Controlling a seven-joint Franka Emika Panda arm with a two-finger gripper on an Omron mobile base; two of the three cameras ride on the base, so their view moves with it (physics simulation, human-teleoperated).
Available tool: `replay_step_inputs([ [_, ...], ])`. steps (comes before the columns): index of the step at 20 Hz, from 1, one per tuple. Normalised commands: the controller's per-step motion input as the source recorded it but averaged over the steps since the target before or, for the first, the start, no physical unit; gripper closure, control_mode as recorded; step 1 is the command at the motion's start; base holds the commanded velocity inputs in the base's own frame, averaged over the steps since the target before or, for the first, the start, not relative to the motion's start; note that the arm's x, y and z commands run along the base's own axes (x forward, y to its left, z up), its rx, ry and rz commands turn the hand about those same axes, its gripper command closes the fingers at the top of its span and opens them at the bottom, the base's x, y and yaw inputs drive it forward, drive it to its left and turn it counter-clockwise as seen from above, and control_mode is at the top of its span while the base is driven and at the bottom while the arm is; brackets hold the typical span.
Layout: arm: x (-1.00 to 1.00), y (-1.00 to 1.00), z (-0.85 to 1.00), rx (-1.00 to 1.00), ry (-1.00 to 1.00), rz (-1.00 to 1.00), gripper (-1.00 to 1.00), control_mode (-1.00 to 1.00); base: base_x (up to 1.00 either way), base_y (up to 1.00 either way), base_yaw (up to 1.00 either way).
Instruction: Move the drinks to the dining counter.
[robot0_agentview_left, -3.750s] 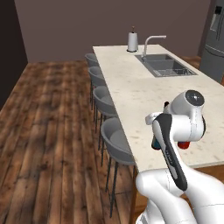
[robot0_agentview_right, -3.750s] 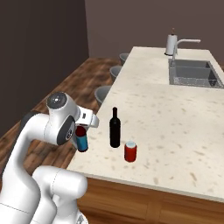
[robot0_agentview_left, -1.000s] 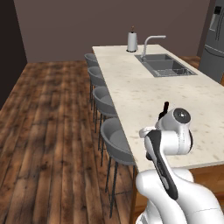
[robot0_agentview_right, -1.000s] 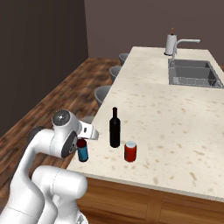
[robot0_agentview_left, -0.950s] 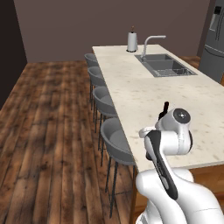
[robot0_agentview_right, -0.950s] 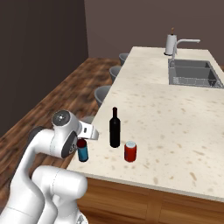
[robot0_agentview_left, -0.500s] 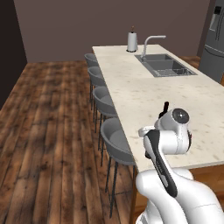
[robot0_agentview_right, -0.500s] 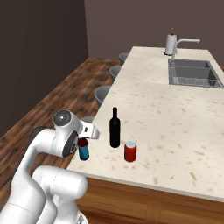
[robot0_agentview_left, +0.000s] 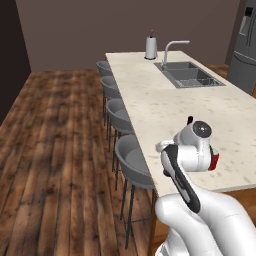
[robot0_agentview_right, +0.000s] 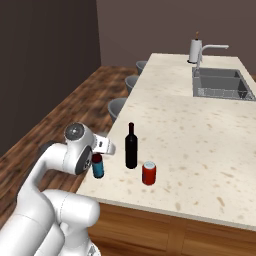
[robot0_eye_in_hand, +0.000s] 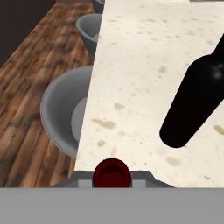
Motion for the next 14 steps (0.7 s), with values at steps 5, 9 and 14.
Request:
replay_step_inputs([
  [5,0.21,0.00,-0.05,0.00,0.00,0.00,1.00,-1.00,0.00,0.00,0.00],
  [9,0.17,0.00,-0.12,0.00,0.00,0.00,1.00,-1.00,0.00,0.00,0.00],
  [14,0.09,0.00,-0.18,0.00,0.00,0.00,1.00,-1.00,0.00,0.00,0.00],
])
